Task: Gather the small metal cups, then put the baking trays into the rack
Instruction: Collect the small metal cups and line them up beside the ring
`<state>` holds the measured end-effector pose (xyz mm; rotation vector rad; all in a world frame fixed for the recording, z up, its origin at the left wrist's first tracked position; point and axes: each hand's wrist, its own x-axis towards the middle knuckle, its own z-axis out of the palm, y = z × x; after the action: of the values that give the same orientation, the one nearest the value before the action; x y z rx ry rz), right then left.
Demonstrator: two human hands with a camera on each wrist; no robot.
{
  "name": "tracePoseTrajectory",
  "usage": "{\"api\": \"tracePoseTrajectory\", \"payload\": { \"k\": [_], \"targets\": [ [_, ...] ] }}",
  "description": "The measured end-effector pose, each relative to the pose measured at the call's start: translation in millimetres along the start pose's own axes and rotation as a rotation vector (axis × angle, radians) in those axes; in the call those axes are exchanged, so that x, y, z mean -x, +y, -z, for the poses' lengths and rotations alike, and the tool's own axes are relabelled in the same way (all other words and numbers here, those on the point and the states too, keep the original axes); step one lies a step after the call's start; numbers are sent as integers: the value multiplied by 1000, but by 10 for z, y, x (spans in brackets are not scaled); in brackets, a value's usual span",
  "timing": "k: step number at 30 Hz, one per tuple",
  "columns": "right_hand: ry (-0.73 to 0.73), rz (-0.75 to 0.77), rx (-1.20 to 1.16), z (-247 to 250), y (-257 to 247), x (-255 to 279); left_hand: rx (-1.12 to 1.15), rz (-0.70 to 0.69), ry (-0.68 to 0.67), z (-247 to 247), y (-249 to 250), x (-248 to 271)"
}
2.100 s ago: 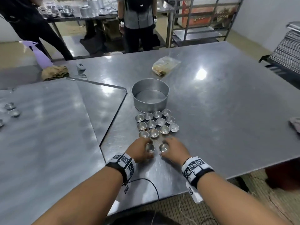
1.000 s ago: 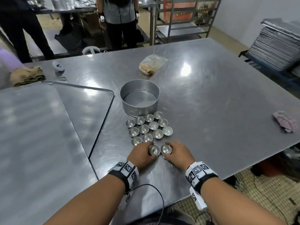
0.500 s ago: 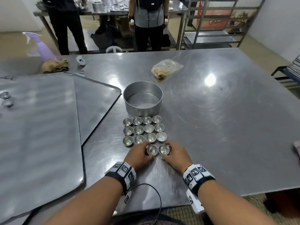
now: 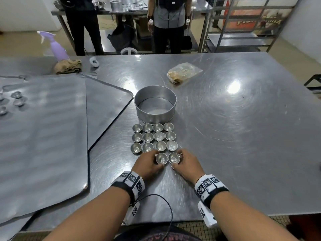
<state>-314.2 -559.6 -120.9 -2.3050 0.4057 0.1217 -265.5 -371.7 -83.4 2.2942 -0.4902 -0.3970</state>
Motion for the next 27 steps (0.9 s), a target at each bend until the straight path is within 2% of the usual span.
{"api": "tracePoseTrajectory", "payload": {
  "k": [15, 27],
  "targets": [
    [9, 7, 34, -36, 61, -63, -70, 13, -20, -42, -142, -124],
    [13, 14, 38, -25, 13, -61, -36, 12, -44, -41, -215, -159]
  ]
}}
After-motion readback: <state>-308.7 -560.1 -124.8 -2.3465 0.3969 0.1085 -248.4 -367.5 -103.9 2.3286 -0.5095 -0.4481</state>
